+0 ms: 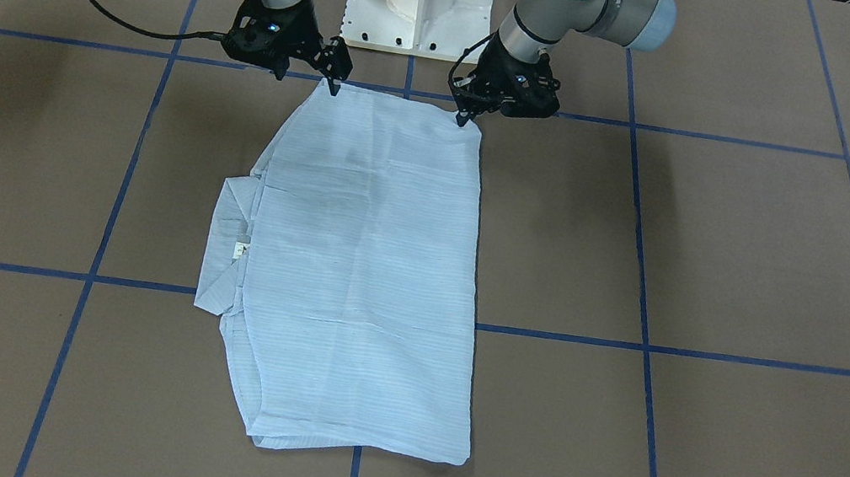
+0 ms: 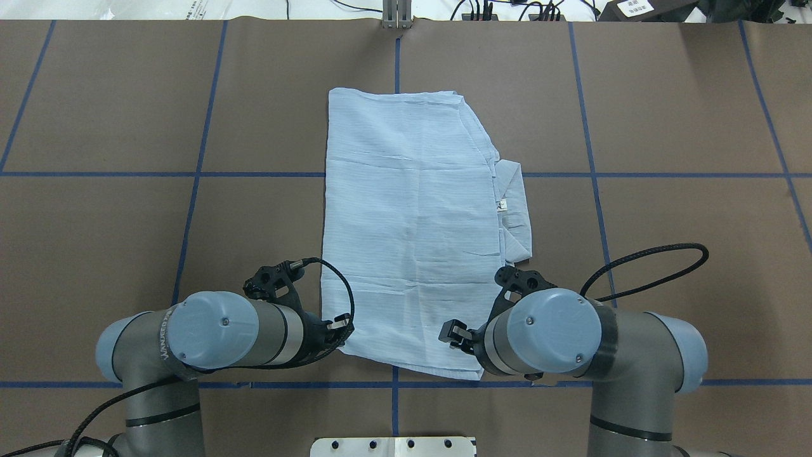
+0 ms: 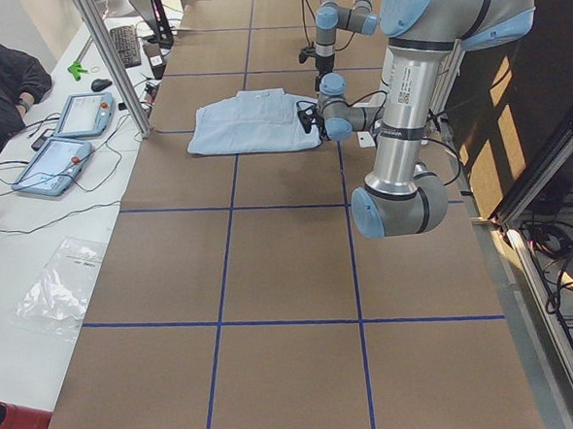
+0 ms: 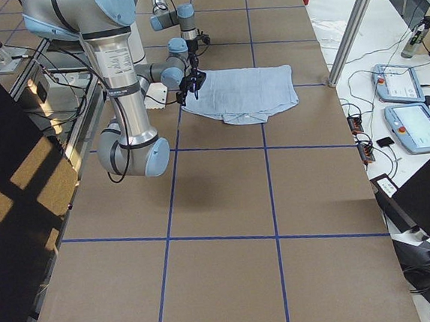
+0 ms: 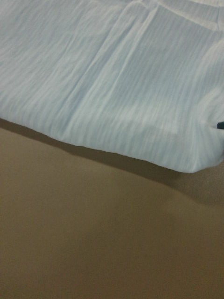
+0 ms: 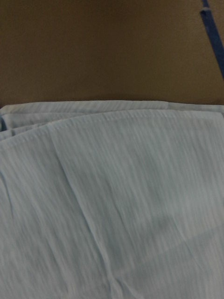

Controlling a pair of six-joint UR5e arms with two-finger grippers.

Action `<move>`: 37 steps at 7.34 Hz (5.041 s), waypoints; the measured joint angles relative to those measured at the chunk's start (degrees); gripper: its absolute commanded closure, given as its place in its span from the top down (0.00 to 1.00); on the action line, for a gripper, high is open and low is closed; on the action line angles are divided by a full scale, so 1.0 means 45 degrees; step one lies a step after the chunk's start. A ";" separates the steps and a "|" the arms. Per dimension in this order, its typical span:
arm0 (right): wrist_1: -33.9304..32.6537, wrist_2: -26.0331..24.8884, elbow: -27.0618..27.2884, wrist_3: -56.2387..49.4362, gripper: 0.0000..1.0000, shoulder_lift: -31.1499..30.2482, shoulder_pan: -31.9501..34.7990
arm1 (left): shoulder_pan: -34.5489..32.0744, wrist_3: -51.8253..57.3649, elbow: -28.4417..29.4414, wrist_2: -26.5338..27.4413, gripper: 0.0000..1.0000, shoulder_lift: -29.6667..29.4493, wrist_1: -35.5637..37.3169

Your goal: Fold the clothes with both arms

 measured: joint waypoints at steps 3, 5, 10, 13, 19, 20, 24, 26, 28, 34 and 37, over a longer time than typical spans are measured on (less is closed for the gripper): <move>-0.0725 -0.0125 -0.0768 0.1012 1.00 0.0944 -0.0191 | -0.0002 0.0017 0.0013 -0.0001 0.00 -0.0001 -0.0005; -0.0765 -0.0170 -0.1162 0.1056 1.00 0.1152 -0.0323 | 0.0009 0.0024 0.0021 -0.0001 0.00 -0.0001 -0.0005; -0.0777 -0.0512 -0.1466 0.1044 1.00 0.0872 -0.0828 | 0.0036 0.0051 0.0071 0.0003 0.00 -0.0013 -0.0014; -0.0763 -0.0557 -0.1499 0.1029 0.99 0.0812 -0.0878 | 0.0037 0.0058 0.0073 0.0018 0.00 -0.0019 -0.0023; -0.0679 -0.0663 -0.1661 0.0905 0.99 0.0894 -0.0947 | 0.0035 0.0077 0.0091 0.0033 0.00 -0.0019 -0.0024; -0.0678 -0.0659 -0.1694 0.0894 0.99 0.0894 -0.0951 | 0.0037 0.0078 0.0092 0.0036 0.00 -0.0019 -0.0025; -0.0677 -0.0644 -0.1729 0.0896 0.79 0.0911 -0.0951 | 0.0033 0.0078 0.0108 0.0038 0.00 -0.0020 -0.0025; -0.0670 -0.0645 -0.1727 0.0900 0.71 0.0920 -0.0950 | 0.0028 0.0078 0.0118 0.0038 0.00 -0.0020 -0.0025; -0.0677 -0.0643 -0.1721 0.0888 0.68 0.0930 -0.0948 | 0.0025 0.0078 0.0127 0.0043 0.00 -0.0017 -0.0029; -0.0669 -0.0627 -0.1674 0.0866 0.40 0.1014 -0.0850 | 0.0025 0.0097 0.0149 0.0058 0.00 -0.0019 -0.0032; -0.0676 -0.0593 -0.1652 0.0866 0.29 0.1184 -0.0774 | 0.0021 0.0098 0.0151 0.0058 0.00 -0.0009 -0.0042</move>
